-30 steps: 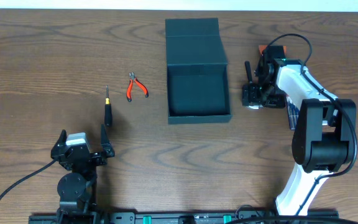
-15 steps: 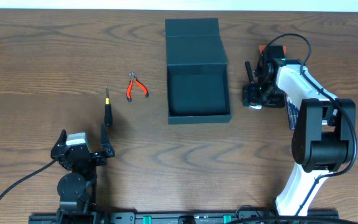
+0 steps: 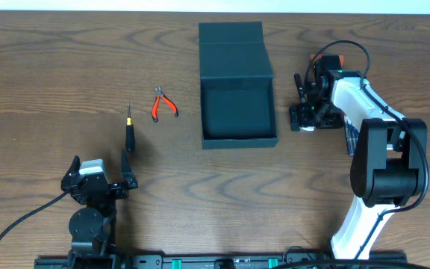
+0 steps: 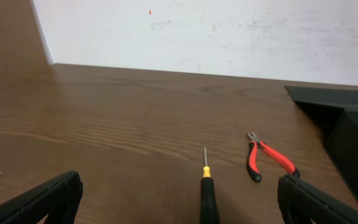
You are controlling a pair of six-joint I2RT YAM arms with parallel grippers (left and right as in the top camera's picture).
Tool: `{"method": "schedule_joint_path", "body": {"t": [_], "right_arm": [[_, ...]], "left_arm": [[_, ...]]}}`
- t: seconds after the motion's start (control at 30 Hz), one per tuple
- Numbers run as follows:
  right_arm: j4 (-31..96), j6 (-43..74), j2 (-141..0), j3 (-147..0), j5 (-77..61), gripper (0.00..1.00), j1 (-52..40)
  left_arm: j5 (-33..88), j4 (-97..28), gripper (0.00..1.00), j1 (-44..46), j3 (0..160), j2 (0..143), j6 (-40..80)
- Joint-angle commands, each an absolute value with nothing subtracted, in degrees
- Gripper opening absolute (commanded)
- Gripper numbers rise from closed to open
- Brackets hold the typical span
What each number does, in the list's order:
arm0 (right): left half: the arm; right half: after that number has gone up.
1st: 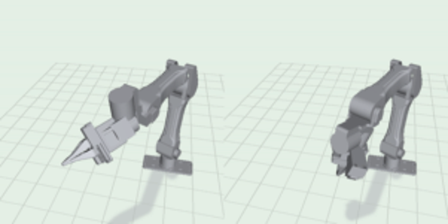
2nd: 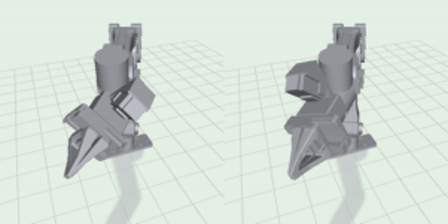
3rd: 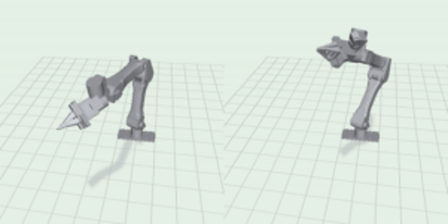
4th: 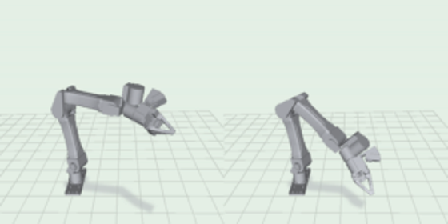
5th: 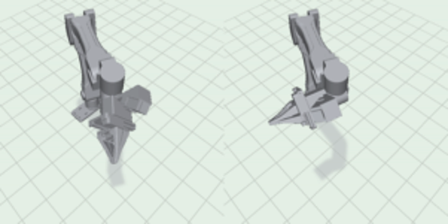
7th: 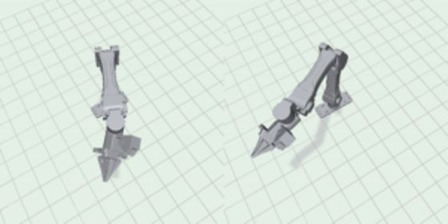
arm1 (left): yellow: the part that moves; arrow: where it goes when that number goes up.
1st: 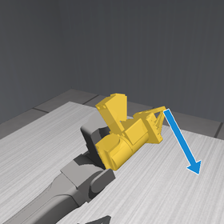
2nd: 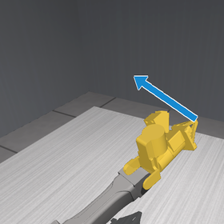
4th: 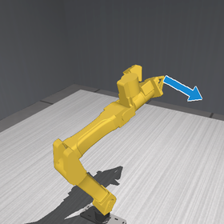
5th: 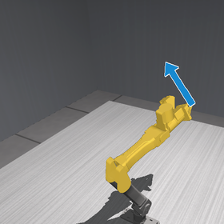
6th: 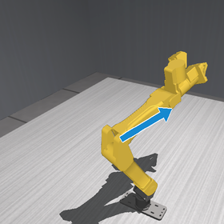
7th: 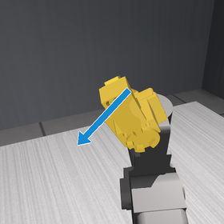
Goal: Pack container
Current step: 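Lower the right gripper and close it on the hammer head, then lift the hammer and carry it left over the green box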
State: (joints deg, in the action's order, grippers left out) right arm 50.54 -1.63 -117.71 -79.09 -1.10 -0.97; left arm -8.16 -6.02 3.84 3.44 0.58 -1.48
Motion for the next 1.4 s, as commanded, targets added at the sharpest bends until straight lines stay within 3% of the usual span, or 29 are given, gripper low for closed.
{"method": "schedule_joint_path", "body": {"t": [0.0,0.1,0.3,0.5,0.6,0.93,1.37], "right_arm": [[50.81,-3.51,-120.66,-78.15,-4.54,0.86,-1.17],[50.98,-3.49,-120.66,-78.15,-4.54,0.76,-1.17],[51.00,-3.27,-120.66,-78.15,-4.54,0.73,-1.17],[50.98,-3.29,-120.66,-78.15,-4.54,0.60,-1.17],[50.98,-3.29,-120.66,-78.15,-4.54,0.59,-1.17],[51.00,-3.27,-120.64,-78.41,-4.54,0.42,-1.17],[53.34,-3.29,-120.64,-82.08,-4.54,0.37,-1.17]], "left_arm": [[-9.28,-6.92,0.99,3.55,1.93,0.23,-1.39],[-9.28,-6.92,0.99,3.55,1.93,0.23,-1.39],[-9.28,-6.92,0.99,3.55,1.93,0.23,-1.39],[-9.28,-6.92,0.99,3.55,1.93,0.23,-1.39],[-9.28,-6.92,0.99,3.55,1.93,0.23,-1.39],[-9.28,-6.92,0.99,3.55,1.93,0.23,-1.39],[-9.28,-6.92,0.98,3.55,1.93,0.23,-1.39]]}}
